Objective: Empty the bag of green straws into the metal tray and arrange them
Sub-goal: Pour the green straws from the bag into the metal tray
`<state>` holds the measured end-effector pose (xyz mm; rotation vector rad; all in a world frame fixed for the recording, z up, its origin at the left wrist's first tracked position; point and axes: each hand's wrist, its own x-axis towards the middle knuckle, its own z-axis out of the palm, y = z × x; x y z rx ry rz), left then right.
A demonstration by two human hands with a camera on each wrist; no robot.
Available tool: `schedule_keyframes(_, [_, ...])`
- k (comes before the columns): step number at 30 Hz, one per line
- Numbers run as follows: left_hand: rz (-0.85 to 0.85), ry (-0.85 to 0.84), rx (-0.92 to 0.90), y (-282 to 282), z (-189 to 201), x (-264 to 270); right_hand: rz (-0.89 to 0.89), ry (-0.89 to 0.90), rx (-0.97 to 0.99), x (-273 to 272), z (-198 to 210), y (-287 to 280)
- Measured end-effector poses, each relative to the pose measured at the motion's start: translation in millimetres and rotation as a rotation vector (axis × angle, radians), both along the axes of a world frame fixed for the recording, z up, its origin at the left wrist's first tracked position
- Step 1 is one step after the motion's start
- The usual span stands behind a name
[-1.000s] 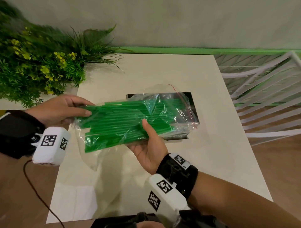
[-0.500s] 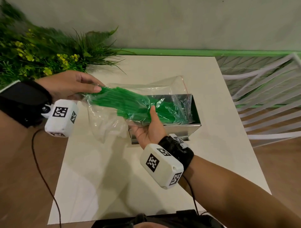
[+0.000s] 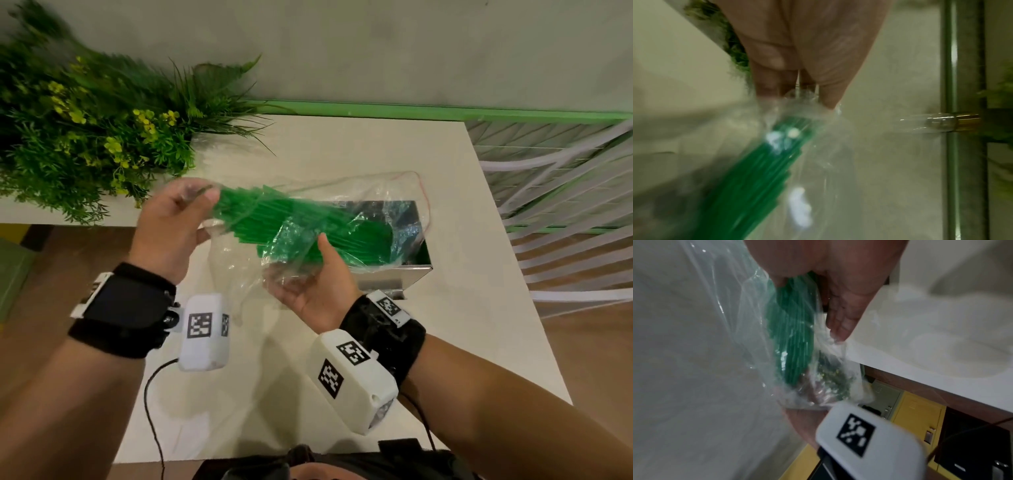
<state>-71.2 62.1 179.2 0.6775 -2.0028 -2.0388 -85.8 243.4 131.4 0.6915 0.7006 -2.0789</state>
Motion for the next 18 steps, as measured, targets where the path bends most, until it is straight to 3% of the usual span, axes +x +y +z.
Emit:
schedule_keyframes(5, [0.114,0.156,-0.132,3.0,24.6,-5.8,0.077,0.066,0.025,3.2,9.1,11.8])
schedule_keyframes(8, [0.090,0.090,-0.148,0.1,18.0,-11.4,0.086,0.074,0.028,6.3,11.4,7.7])
schedule_keyframes(11, [-0.066,-0.071,-0.199,6.1,4.5,-16.6,0.092,0.089,0.031,8.1,14.3,0.3])
schedule_keyframes(16, [0.102,0.028,0.033,7.6,-2.4,-21.1,0.038,0.148,0.055,2.9,19.5,1.4])
schedule_keyframes(18, [-0.011,-0.025,-0.058,10.2,-8.1,-16.9,0.058,0.168,0.079,1.7,19.7,3.6])
